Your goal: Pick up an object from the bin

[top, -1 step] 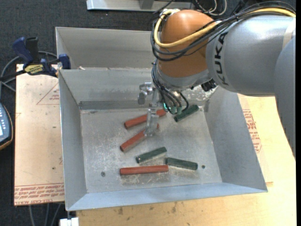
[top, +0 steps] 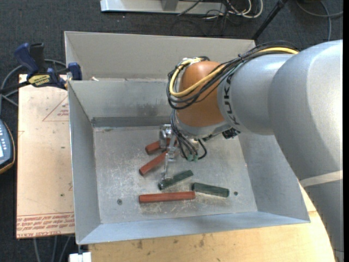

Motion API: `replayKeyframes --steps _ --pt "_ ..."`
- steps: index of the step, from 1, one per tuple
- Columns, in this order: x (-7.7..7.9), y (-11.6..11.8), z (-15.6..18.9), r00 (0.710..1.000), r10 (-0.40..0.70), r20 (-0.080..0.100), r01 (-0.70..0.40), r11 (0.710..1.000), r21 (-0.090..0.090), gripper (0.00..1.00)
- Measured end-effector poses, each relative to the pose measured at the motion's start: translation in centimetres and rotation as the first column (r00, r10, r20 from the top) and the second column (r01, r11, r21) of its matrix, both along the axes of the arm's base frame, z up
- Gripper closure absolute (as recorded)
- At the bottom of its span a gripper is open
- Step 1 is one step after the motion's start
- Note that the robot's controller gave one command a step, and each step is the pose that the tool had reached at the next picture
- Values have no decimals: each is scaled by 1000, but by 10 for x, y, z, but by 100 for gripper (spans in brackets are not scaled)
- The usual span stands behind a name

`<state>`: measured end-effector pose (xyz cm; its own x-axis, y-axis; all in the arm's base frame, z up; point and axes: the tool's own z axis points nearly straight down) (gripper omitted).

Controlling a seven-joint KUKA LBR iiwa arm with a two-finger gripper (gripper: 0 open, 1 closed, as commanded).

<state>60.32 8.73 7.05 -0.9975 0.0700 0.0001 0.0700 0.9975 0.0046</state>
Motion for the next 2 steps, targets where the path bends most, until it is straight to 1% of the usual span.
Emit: replayKeyframes --steps 1,2 --pt "2 -1 4 1000 0 11 0 1000 -1 100" --pt "4 0 163 999 -54 11 54 999 -2 100"
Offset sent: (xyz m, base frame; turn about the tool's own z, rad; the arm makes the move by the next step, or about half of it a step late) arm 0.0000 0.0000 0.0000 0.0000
